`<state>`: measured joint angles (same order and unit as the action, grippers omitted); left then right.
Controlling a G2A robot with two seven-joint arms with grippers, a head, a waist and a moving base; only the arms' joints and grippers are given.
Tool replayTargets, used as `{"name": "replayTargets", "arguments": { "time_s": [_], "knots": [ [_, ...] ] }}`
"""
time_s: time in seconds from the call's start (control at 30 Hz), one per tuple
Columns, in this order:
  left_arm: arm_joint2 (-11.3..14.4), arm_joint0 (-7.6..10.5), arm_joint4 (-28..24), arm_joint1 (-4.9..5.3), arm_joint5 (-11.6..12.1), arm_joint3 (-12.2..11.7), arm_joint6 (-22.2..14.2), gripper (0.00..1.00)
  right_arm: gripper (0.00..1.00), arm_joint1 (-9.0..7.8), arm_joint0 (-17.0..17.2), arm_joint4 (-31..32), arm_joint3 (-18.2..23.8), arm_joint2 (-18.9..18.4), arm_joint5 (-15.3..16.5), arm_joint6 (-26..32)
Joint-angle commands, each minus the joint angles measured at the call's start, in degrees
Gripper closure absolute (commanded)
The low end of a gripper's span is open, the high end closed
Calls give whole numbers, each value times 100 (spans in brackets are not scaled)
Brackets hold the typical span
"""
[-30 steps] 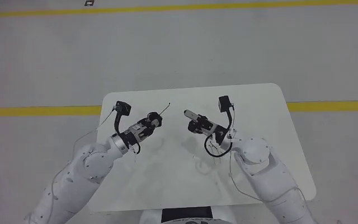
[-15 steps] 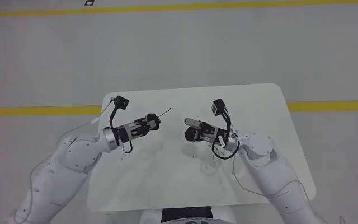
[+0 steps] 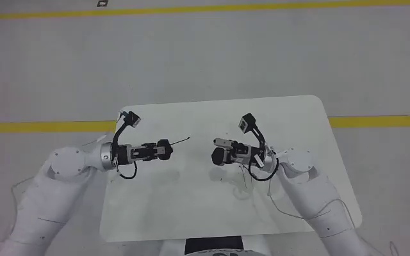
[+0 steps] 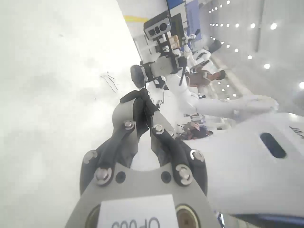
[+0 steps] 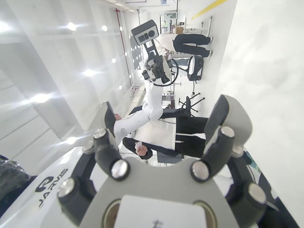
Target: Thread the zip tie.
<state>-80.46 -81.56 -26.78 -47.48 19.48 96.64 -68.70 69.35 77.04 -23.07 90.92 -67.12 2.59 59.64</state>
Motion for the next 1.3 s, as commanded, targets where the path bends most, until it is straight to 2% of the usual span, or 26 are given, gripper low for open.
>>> {"name": "replayTargets", "arguments": {
  "time_s": [0.0,0.03,0.1,0.23,0.27,0.5,0.57,0.63,0.77,1.03,1.1,1.13,1.17,1.27],
  "knots": [
    [-223,26,-485,-119,0,-233,-917,100,0,-1,-58,-27,-62,44,17,79],
    [-277,28,-614,-181,0,-317,-1094,100,0,-2,-79,-28,-86,62,23,94],
    [-240,-8,-684,-297,0,-352,-1094,100,0,-2,-118,-57,-127,97,31,104],
    [-86,-5,-645,-420,0,-430,-1094,100,0,4,-186,-161,-187,173,53,106],
    [-100,33,-499,-437,0,-489,-1094,100,0,5,-192,-164,-193,179,58,105],
    [-100,33,-499,-437,0,-489,-1094,100,0,5,-192,-164,-193,179,58,105],
    [69,-30,-617,-458,-82,-335,-1047,100,0,5,-188,-144,-185,185,61,78],
    [165,-51,-611,-464,-40,-429,-1072,100,0,11,-193,-85,-93,267,122,42],
    [382,116,-619,-474,0,-672,-1094,100,0,58,-441,-189,-234,496,268,132],
    [564,392,-697,-492,0,-959,-1094,100,0,101,-746,-193,-582,790,509,389],
    [618,434,-699,-504,0,-966,-1094,100,20,105,-773,-199,-638,833,542,412],
    [635,444,-693,-507,0,-959,-1094,100,38,106,-785,-200,-661,846,556,413],
    [635,444,-693,-507,0,-959,-1094,100,49,107,-796,-199,-681,856,569,411],
    [635,444,-693,-507,0,-959,-1094,100,55,107,-828,-177,-737,878,624,365]
  ]
}}
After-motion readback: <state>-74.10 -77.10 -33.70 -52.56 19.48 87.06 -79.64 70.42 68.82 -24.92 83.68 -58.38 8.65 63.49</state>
